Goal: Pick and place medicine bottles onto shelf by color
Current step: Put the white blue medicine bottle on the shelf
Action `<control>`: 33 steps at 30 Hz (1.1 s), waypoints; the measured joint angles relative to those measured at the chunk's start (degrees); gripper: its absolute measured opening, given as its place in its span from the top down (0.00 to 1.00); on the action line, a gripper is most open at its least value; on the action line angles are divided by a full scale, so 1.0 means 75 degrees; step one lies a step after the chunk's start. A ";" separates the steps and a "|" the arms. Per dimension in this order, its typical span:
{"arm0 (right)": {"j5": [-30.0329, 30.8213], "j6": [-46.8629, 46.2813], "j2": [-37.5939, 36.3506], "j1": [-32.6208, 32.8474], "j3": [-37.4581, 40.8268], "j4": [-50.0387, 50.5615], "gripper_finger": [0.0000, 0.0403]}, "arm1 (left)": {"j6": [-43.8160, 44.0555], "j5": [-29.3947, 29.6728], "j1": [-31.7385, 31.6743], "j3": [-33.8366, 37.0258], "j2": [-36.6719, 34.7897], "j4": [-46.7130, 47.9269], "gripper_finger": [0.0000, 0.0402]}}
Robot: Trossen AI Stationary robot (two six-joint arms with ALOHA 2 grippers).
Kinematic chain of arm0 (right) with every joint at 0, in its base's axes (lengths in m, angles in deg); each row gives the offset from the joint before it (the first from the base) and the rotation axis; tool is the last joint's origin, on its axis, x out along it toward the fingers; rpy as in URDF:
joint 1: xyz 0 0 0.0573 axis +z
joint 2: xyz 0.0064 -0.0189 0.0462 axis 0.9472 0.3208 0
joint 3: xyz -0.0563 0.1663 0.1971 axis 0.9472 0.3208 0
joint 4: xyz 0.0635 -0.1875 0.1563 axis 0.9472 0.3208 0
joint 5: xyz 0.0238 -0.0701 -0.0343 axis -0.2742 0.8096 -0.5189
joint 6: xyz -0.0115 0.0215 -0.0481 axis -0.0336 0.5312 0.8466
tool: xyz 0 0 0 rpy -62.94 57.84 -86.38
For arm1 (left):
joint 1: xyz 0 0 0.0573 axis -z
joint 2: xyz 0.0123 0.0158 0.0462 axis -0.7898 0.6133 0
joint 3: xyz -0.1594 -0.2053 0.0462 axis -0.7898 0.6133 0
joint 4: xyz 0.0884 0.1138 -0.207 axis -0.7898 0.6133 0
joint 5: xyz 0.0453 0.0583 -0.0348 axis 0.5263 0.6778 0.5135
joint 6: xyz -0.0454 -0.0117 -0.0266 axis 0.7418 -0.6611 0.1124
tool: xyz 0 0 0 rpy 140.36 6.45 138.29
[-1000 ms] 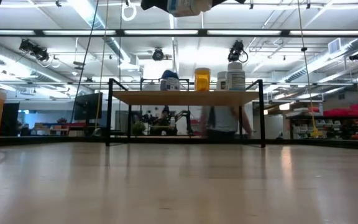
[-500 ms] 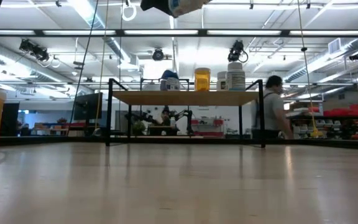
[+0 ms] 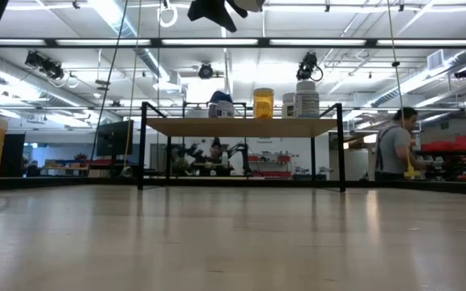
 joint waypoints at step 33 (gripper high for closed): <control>0.0007 0.0541 0.0418 -0.0644 0.0001 -0.2134 0.53 | 0.0071 0.0381 -0.0732 -0.0008 -0.1390 0.0846 0.51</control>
